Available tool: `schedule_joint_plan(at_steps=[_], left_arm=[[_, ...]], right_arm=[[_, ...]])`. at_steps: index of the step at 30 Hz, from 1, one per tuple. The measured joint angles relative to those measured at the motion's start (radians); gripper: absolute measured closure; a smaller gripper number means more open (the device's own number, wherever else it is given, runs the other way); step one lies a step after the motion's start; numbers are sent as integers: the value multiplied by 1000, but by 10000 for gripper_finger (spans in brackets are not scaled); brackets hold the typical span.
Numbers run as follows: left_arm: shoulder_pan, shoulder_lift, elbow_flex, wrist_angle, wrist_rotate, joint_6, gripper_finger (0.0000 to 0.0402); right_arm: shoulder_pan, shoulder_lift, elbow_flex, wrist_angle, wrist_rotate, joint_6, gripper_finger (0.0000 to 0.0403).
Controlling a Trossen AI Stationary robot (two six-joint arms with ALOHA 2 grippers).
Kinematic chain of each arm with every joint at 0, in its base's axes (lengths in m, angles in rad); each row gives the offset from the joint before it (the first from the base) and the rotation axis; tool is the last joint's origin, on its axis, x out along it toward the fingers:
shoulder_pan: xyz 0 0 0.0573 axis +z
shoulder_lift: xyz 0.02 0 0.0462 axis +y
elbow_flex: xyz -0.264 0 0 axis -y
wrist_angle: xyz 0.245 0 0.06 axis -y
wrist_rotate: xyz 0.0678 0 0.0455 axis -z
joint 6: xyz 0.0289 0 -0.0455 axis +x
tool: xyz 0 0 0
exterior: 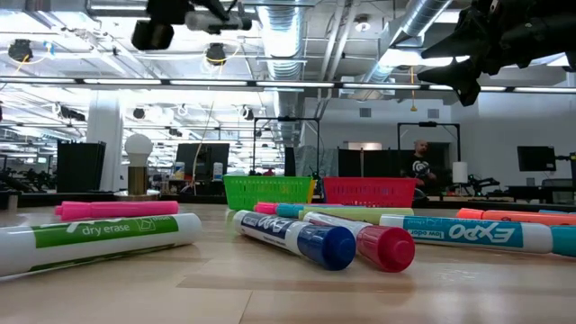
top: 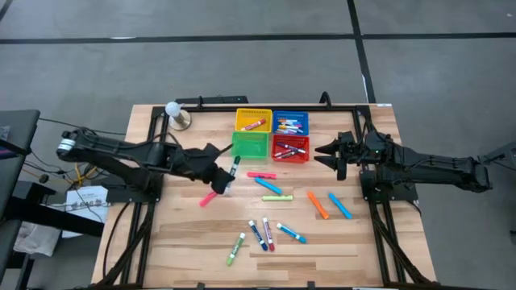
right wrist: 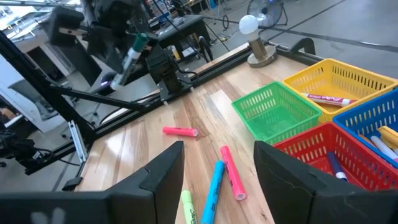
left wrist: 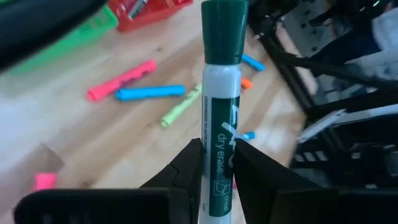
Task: Pick & Place Markers
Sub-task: Put the large dark green marker pen into the yellow bin
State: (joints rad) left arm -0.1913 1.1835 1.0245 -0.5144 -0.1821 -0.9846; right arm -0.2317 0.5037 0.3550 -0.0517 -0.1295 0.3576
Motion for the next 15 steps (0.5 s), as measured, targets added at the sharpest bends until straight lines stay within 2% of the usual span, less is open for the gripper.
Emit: schedule_joint_plan(at_steps=[5, 15], left_arm=[[83, 48, 0, 37, 4, 180, 326], [301, 172, 0, 161, 136, 489, 325]], right_arm=[[0, 0, 0, 0, 0, 0, 222], [0, 0, 0, 0, 0, 0, 220]])
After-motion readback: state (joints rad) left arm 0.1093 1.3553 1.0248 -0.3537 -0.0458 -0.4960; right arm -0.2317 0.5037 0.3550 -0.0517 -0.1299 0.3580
